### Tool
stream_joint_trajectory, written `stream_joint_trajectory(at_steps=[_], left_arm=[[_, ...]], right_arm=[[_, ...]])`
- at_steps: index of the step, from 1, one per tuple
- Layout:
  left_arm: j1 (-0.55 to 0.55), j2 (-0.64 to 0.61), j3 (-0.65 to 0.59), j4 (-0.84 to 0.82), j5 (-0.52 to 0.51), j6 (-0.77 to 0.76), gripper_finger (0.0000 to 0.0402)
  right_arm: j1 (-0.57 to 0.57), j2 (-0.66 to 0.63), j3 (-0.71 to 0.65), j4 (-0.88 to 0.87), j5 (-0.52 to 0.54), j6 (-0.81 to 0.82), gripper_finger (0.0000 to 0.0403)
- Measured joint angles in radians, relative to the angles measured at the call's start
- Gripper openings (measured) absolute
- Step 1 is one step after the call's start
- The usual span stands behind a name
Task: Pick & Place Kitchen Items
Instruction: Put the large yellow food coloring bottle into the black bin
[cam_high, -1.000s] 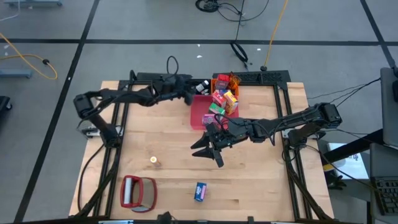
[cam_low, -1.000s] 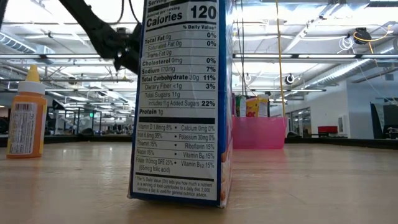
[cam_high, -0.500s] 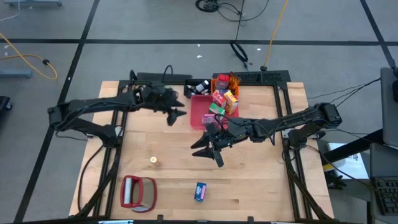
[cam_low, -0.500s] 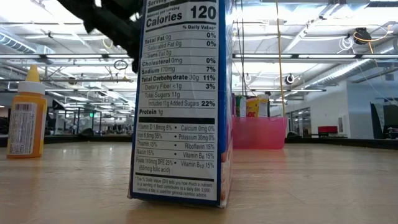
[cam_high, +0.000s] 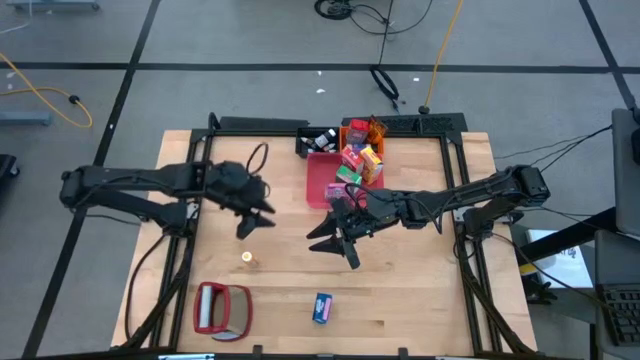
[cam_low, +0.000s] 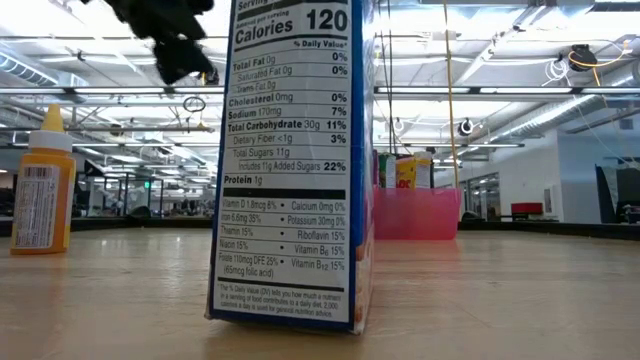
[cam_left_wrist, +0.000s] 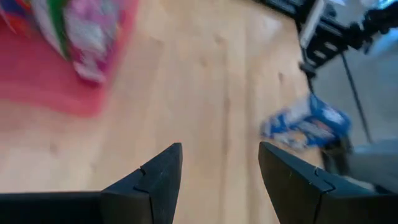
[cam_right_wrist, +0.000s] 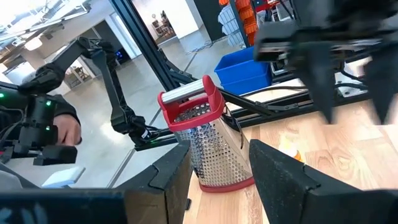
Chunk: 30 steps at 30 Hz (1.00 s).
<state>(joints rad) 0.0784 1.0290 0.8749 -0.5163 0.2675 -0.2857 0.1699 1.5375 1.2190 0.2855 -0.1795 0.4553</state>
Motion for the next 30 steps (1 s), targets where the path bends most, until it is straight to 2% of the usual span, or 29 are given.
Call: stream_joint_trajectory(at_steps=[12, 16, 23, 30], left_arm=[[-0.302, -0.043, 0.0, -0.185, -0.035, -0.258, 0.0214], [-0.388, -0.041, 0.0, -0.229, -0.096, -0.303, 0.0214], [-0.48, -0.041, 0.0, -0.261, -0.271, -0.342, 0.0214], [-0.548, -0.034, 0.0, -0.286, -0.297, -0.373, 0.0214]], right_arm=[[0.0, 0.0, 0.0, 0.001, 0.0, -0.005, 0.0155], [0.0, 0.0, 0.0, 0.001, 0.0, -0.008, 0.0155], [0.0, 0.0, 0.0, 0.001, 0.0, -0.024, 0.0155], [0.0, 0.0, 0.0, 0.001, 0.0, -0.026, 0.0155]])
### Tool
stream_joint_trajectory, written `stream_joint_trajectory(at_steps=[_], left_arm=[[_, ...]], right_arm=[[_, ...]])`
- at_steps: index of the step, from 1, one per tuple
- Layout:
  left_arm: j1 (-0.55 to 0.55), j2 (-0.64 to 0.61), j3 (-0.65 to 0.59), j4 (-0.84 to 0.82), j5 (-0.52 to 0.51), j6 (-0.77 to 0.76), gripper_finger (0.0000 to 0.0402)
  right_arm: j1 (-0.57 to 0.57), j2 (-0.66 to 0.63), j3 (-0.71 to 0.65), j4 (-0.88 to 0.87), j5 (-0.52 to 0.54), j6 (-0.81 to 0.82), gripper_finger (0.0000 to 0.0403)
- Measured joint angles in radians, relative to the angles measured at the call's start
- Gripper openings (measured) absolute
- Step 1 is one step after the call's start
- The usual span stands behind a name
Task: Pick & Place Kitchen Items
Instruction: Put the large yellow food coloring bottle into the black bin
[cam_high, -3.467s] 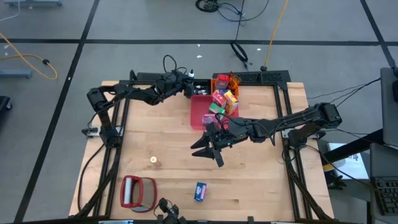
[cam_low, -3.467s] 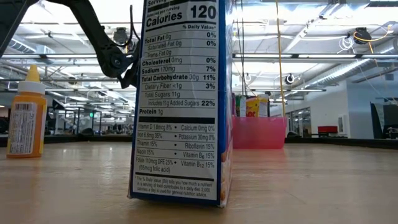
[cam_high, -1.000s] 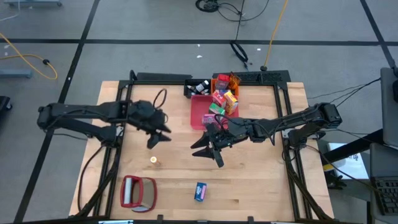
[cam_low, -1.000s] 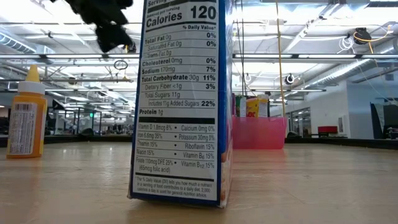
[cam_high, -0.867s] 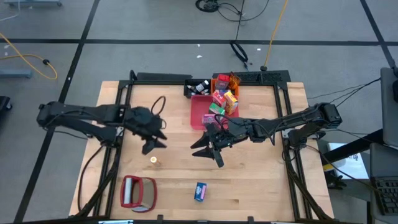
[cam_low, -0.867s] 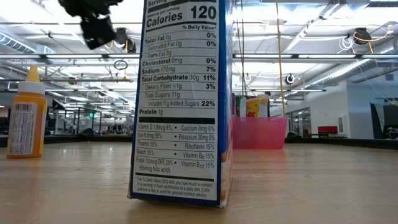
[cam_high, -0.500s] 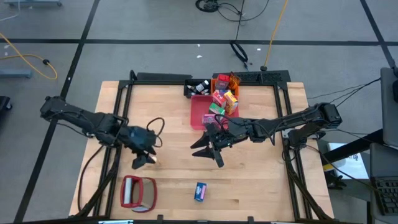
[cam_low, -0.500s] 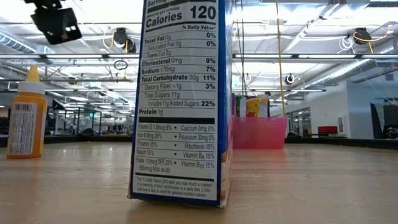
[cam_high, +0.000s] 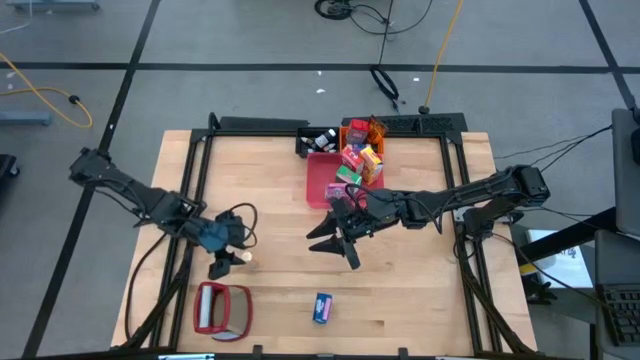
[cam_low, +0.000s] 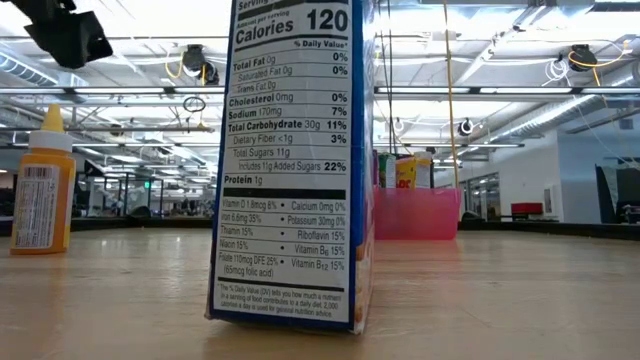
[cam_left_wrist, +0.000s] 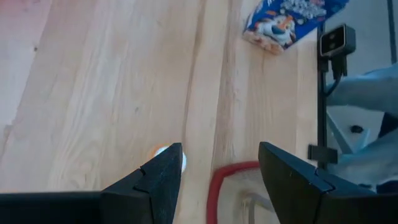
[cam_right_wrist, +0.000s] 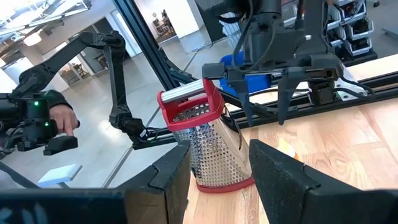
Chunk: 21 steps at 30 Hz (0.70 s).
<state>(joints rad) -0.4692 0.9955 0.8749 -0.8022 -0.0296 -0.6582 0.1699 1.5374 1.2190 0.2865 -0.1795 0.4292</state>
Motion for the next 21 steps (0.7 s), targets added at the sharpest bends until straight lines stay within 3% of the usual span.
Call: stream_joint_trajectory(at_steps=[11, 21], left_arm=[[-0.066, 0.068, 0.0, -0.067, -0.123, 0.058, 0.0214], [-0.067, 0.188, 0.0, -0.074, -0.132, 0.14, 0.0214]], right_arm=[[0.0, 0.0, 0.0, 0.0, 0.0, 0.0, 0.0155], [0.0, 0.0, 0.0, 0.0, 0.0, 0.0, 0.0155]])
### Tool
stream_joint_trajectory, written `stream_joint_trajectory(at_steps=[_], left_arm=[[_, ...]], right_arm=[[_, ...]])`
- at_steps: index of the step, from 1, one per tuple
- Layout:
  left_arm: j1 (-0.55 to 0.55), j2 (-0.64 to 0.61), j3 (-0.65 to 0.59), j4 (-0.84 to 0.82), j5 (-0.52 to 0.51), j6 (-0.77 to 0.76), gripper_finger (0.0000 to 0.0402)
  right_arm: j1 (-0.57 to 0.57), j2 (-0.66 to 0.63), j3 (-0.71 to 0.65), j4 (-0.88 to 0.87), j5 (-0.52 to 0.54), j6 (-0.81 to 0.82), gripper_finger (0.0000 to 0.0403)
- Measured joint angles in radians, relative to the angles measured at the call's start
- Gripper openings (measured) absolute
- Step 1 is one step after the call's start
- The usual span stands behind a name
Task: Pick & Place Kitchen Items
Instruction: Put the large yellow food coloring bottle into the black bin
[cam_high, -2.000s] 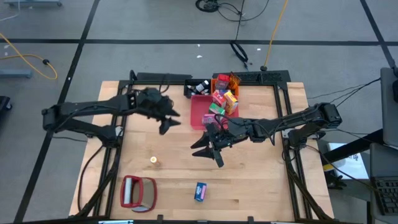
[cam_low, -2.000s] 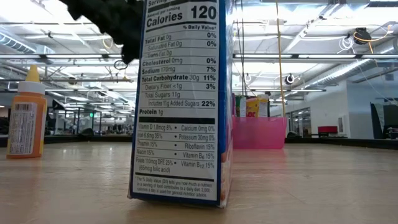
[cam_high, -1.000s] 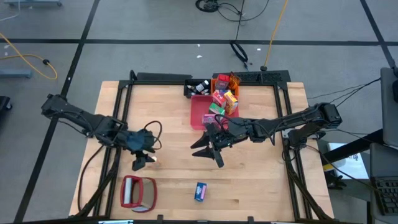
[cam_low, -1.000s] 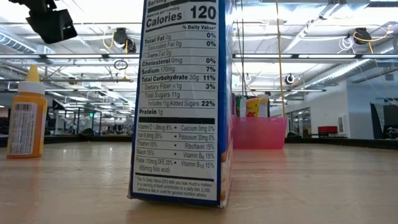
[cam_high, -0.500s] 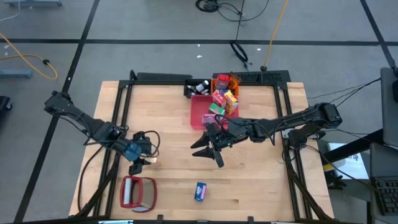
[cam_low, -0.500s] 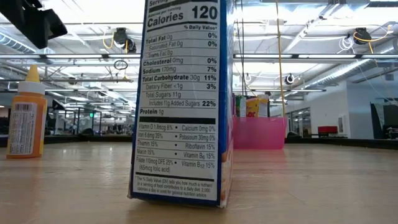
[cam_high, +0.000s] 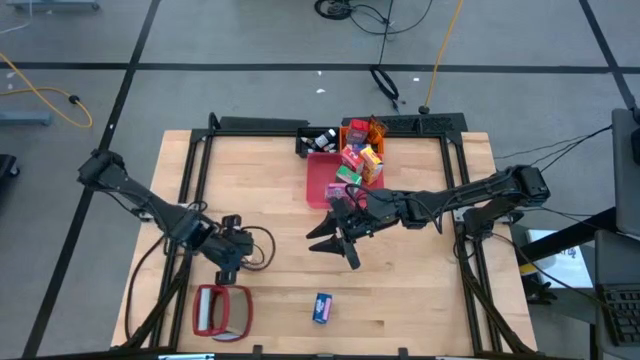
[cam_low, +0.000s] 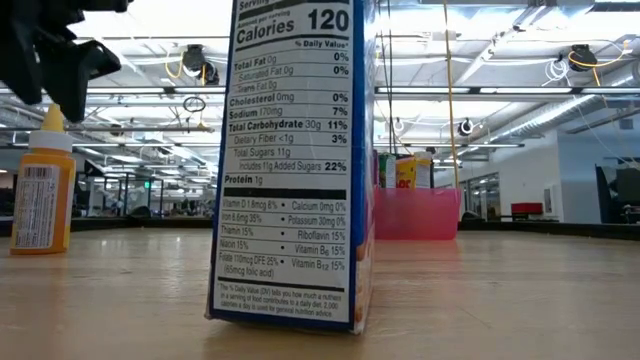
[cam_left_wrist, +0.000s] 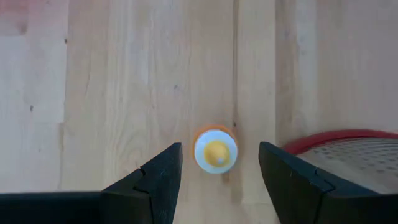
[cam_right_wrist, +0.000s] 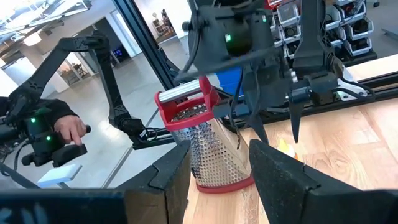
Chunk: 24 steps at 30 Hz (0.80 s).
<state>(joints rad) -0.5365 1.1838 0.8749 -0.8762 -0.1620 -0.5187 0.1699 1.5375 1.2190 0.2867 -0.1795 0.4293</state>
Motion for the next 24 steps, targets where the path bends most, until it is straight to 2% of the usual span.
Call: stream_joint_trajectory(at_steps=[13, 24], left_arm=[[0.001, 0.16, 0.0, 0.008, -0.006, 0.044, 0.0214], [0.022, 0.188, 0.0, 0.014, 0.005, 0.05, 0.0213]], right_arm=[[0.0, 0.0, 0.0, 0.0, 0.0, -0.009, 0.0155], [0.0, 0.0, 0.0, 0.0, 0.0, -0.027, 0.0155]])
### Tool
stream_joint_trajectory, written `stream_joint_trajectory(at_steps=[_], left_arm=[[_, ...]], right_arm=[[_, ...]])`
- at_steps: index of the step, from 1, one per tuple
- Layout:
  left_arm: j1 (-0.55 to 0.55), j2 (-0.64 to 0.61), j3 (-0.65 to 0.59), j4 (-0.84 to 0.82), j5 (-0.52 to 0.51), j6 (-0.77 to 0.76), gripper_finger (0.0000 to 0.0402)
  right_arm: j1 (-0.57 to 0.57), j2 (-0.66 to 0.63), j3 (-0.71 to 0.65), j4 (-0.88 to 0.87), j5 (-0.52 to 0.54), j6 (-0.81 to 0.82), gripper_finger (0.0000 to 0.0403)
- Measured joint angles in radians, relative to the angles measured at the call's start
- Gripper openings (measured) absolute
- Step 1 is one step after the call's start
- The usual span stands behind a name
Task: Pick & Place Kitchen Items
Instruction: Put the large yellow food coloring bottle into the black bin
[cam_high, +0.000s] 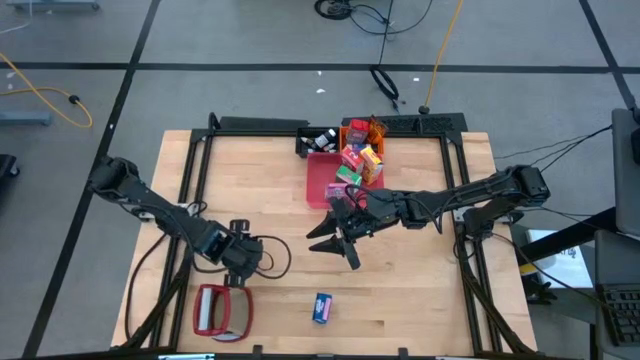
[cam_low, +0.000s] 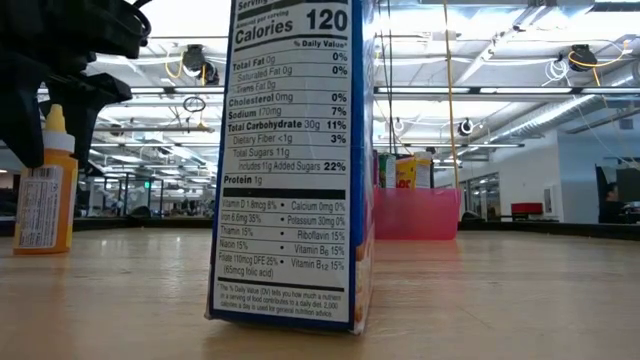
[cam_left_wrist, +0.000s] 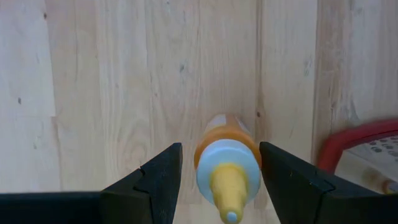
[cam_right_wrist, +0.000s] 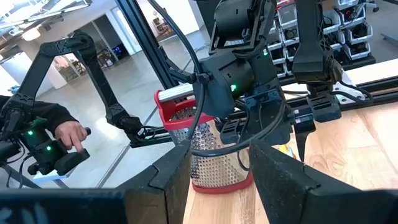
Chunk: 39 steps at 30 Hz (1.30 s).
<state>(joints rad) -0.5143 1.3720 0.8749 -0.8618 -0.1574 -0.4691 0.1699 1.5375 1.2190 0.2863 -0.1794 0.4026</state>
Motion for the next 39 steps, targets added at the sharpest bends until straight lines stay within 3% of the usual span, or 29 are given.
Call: stream_joint_trajectory(at_steps=[4, 10, 28, 39], left_arm=[[0.007, 0.0, 0.0, 0.001, 0.01, -0.001, 0.0198], [0.022, -0.002, 0.0, 0.001, 0.04, 0.005, 0.0118], [0.125, -0.062, 0.05, -0.042, 0.097, 0.0, 0.0118], [0.213, -0.065, 0.321, -0.291, 0.06, 0.056, 0.0118]], right_arm=[[0.0, 0.0, 0.0, 0.0, 0.0, 0.0, 0.0155], [0.0, 0.0, 0.0, 0.0, 0.0, 0.0, 0.0155], [-0.001, 0.0, 0.0, 0.0, 0.0, -0.007, 0.0155], [-0.008, 0.0, 0.0, 0.0, 0.0, -0.005, 0.0155]])
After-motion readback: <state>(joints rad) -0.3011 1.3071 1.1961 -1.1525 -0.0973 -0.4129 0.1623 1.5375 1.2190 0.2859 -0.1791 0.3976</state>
